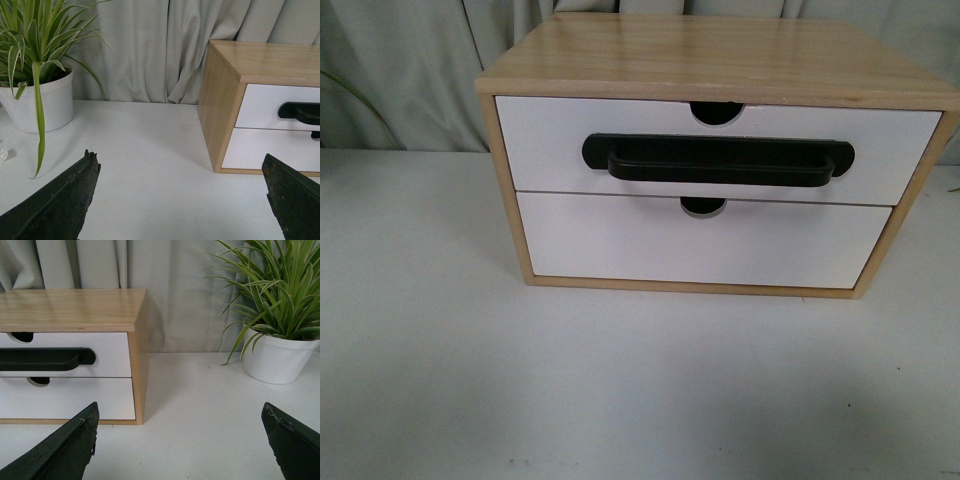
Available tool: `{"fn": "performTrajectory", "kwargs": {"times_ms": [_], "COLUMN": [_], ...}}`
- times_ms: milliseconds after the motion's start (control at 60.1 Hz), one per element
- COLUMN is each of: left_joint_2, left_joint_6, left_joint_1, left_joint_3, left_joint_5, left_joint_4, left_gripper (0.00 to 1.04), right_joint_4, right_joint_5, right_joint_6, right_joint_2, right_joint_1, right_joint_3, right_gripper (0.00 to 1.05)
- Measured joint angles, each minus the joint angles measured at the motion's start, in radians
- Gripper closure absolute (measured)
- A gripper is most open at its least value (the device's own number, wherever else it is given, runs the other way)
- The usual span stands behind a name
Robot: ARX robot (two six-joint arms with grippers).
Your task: Pull drawer
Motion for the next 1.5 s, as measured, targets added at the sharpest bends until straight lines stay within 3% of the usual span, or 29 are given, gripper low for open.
{"fn": "performTrajectory", "kwargs": {"times_ms": [1098, 1148, 1198, 1331, 1498], "left_joint_2": [0.000, 0.021, 0.078, 0.202, 0.521], "left_joint_6": [0.000, 0.027, 0.063, 0.148, 0.371], "left_joint_1": [0.000, -0.021, -0.050, -0.058, -0.028], "left_joint_3": [0.000, 0.016, 0.032, 0.052, 0.174], "left_joint_5": [0.000, -0.062, -0.088, 0.039, 0.311], "left_joint_4": [0.000, -0.056, -0.099, -0.039, 0.138], "left_gripper": [0.06, 0.06, 0.06, 0.06, 0.06], "right_joint_4": [0.000, 0.000, -0.117, -0.194, -0.275], "right_joint_5": [0.000, 0.000, 0.031, -0.055, -0.246], "right_joint_6": [0.000, 0.000, -0.019, -0.093, -0.373], "right_joint_2": [0.000, 0.000, 0.058, 0.238, 0.516], "right_joint_1": [0.000, 0.000, 0.022, 0.053, 0.057], "right_joint_3": [0.000, 0.000, 0.045, 0.127, 0.284], "right_gripper": [0.09, 0.09, 0.09, 0.09, 0.09]}}
